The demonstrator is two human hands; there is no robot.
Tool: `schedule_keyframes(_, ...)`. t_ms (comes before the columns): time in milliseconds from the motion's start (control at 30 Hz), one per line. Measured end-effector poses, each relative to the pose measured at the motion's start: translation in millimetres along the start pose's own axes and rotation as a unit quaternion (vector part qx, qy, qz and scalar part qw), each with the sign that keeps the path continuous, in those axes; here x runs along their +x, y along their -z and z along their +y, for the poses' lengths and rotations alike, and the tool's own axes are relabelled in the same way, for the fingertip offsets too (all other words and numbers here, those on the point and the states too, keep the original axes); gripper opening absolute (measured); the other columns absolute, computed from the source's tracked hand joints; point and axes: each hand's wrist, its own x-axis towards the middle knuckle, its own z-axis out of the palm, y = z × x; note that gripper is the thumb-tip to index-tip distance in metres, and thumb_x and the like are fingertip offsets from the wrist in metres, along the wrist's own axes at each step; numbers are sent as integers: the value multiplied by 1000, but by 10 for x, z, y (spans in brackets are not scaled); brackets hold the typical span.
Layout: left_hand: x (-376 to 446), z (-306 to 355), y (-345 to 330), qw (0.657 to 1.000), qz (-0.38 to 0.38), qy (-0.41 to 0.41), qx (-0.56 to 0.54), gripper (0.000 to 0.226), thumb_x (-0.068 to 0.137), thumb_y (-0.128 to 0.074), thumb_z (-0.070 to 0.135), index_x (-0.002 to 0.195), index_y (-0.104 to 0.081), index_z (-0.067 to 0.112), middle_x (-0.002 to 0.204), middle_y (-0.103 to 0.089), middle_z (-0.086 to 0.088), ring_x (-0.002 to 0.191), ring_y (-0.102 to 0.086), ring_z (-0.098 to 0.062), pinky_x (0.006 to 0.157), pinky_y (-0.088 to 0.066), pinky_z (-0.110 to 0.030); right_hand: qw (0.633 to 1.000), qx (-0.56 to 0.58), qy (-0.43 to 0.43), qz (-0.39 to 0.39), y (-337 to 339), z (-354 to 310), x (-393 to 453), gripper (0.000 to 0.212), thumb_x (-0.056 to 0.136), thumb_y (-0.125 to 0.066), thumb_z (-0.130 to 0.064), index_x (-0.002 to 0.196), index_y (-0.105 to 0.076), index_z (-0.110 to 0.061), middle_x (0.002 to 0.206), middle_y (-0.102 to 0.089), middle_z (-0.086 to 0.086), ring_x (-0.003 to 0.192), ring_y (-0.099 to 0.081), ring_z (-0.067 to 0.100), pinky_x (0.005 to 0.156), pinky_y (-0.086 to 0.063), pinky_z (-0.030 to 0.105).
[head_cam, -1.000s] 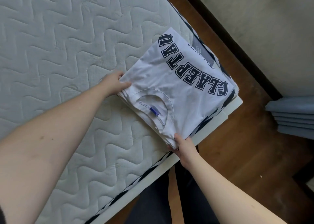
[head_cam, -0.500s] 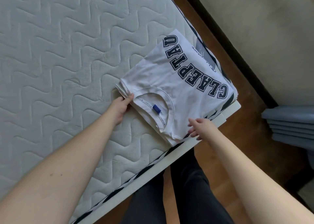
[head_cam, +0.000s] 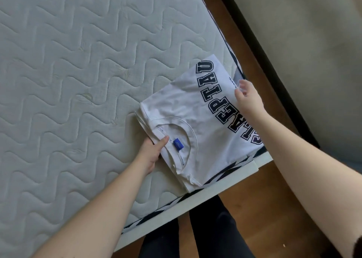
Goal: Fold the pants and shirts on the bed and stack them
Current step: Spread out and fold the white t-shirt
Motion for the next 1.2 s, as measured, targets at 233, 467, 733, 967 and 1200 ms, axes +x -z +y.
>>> schedule_keyframes(233, -88, -118, -182, 994, 49, 2, 96, 32, 63, -81, 46, 87, -75, 24, 93, -76, 4, 95, -71, -19, 93, -53, -41, 971, -61, -87, -213, 245, 272, 483, 53, 82, -64, -63, 122, -59, -29, 110, -68, -7, 93, -66, 13, 73, -51, 26)
schedule_keyframes(467, -139, 12, -262, 988, 102, 35, 109, 25, 80, -73, 31, 92, -72, 8, 89, -75, -11, 91, -70, -32, 87, -54, -49, 954, -105, -31, -281, 241, 316, 615, 106, 65, -77, -66, 151, -27, -28, 147, -47, -2, 132, -48, 23, 112, -38, 46)
schedule_keyframes(733, -98, 605, -210, 978, 91, -23, 187, 10, 85, -67, 8, 94, -70, 4, 88, -73, -11, 90, -70, -32, 82, -55, -43, 985, 2, -21, -174, 91, 552, 195, 62, 82, -72, -46, 132, -42, -27, 130, -56, -7, 113, -58, 17, 93, -47, 38)
schedule_keyframes(967, 143, 1271, -311, 923, 3, -185, 338, 61, 86, -68, 10, 141, -46, 28, 117, -60, 18, 106, -56, -5, 87, -43, -19, 977, 171, -123, -19, -83, 712, -469, 52, 82, -70, -42, 127, -45, -34, 114, -61, -16, 102, -61, 13, 95, -51, 43)
schedule_keyframes(1200, 510, 1748, -740, 829, -21, -273, 488, 54, 90, -58, 22, 137, -44, 45, 118, -60, 15, 103, -56, -11, 82, -38, -21, 902, 355, -235, 74, -356, 720, -1095, 59, 84, -69, -35, 137, -43, -31, 122, -63, -11, 109, -63, 18, 98, -51, 47)
